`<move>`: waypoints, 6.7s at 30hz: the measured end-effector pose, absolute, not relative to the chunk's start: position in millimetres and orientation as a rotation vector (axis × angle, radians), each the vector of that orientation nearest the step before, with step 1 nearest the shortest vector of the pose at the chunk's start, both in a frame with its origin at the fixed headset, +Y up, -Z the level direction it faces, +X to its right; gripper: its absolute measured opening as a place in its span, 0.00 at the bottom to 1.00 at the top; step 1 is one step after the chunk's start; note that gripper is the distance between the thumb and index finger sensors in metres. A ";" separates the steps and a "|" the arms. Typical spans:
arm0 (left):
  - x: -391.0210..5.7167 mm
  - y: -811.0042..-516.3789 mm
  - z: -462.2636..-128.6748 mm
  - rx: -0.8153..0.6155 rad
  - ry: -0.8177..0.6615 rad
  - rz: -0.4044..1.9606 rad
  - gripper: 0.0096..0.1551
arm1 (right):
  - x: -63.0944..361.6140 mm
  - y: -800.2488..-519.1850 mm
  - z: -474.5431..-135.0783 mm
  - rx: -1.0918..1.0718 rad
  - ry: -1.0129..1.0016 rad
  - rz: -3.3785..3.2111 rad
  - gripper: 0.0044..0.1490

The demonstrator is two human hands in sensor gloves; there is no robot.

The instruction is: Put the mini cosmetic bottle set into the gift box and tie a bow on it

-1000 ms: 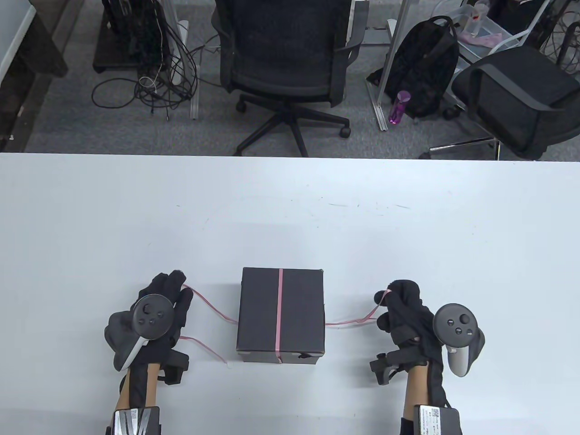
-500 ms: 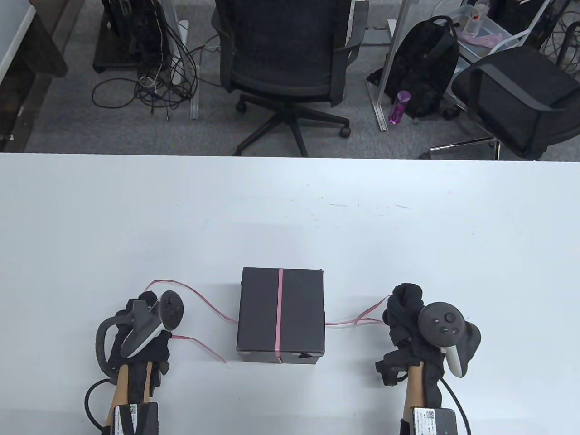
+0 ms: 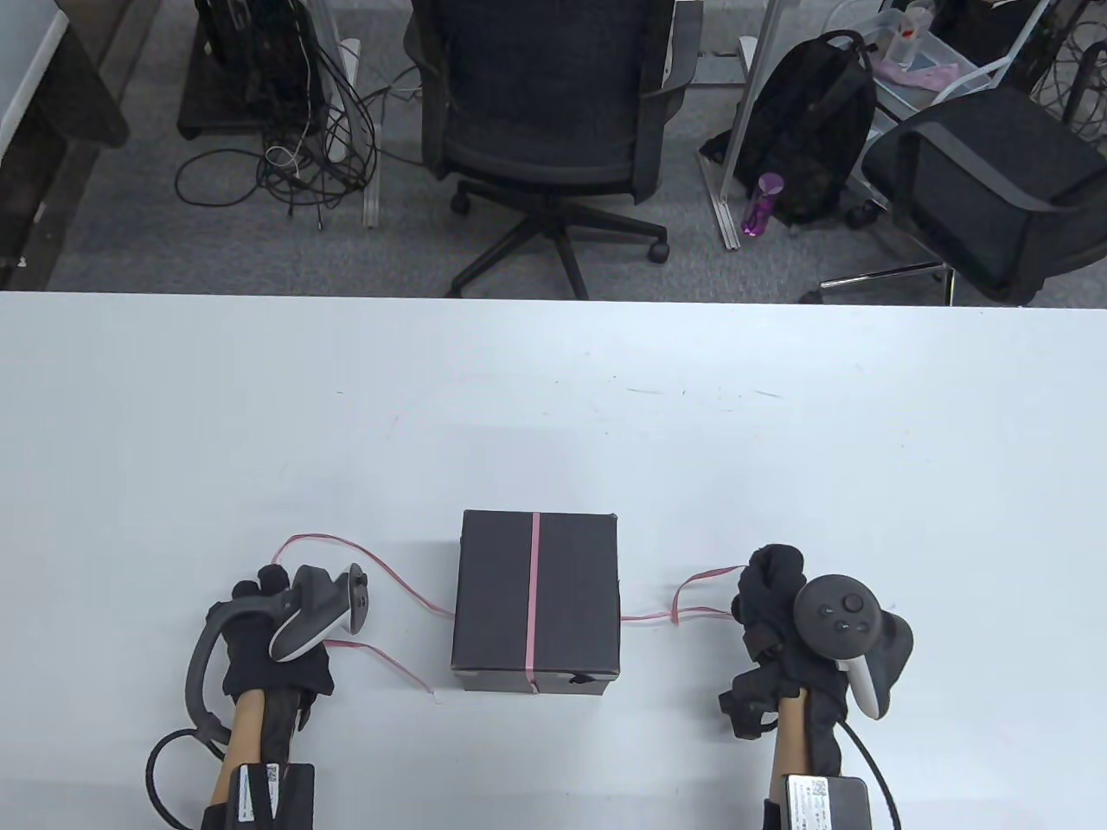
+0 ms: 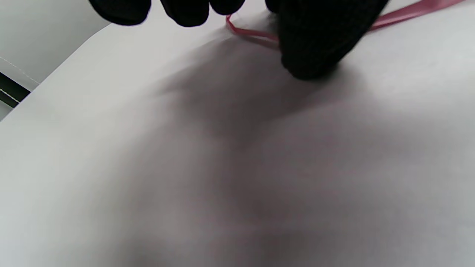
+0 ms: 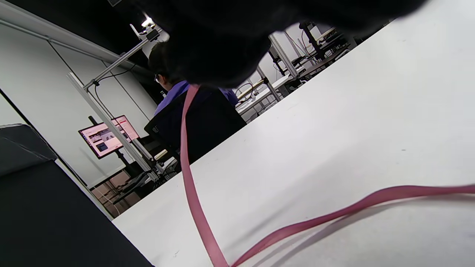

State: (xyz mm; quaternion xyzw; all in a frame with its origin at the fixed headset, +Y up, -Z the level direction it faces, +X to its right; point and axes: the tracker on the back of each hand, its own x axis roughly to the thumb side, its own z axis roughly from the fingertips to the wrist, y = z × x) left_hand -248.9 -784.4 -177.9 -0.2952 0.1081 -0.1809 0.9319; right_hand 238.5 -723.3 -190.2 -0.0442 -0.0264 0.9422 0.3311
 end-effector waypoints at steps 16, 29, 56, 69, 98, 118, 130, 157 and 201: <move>-248.5 -790.4 -178.2 -0.503 0.167 -0.260 0.27 | 237.2 -727.5 -191.1 -0.105 -0.047 2.476 0.28; -269.3 -764.9 -174.5 -0.307 0.049 0.505 0.23 | 236.5 -728.6 -192.1 -0.085 -0.038 2.468 0.28; -231.8 -712.1 -170.7 -0.034 0.153 0.955 0.26 | 205.3 -702.4 -187.8 0.187 -0.052 2.245 0.33; -144.5 -587.9 -195.4 0.170 -0.064 0.809 0.25 | 104.5 -634.1 -199.1 0.652 0.218 2.030 0.39; -106.2 -617.2 -169.4 0.262 -0.369 0.889 0.28 | 109.7 -640.6 -218.9 0.313 0.142 1.549 0.24; -85.9 -632.4 -227.4 -0.455 -0.436 0.762 0.49 | 104.6 -618.7 -204.5 0.519 0.176 1.683 0.24; -104.1 -622.1 -205.9 0.088 -0.374 0.730 0.24 | 118.5 -625.7 -209.6 0.396 0.076 1.663 0.24; -142.5 -622.5 -169.4 0.097 -0.519 0.805 0.42 | 135.2 -635.3 -208.8 0.337 -0.087 1.840 0.23; -160.6 -645.3 -177.0 0.017 -0.345 0.552 0.25 | 137.5 -644.6 -193.9 0.403 -0.025 2.142 0.26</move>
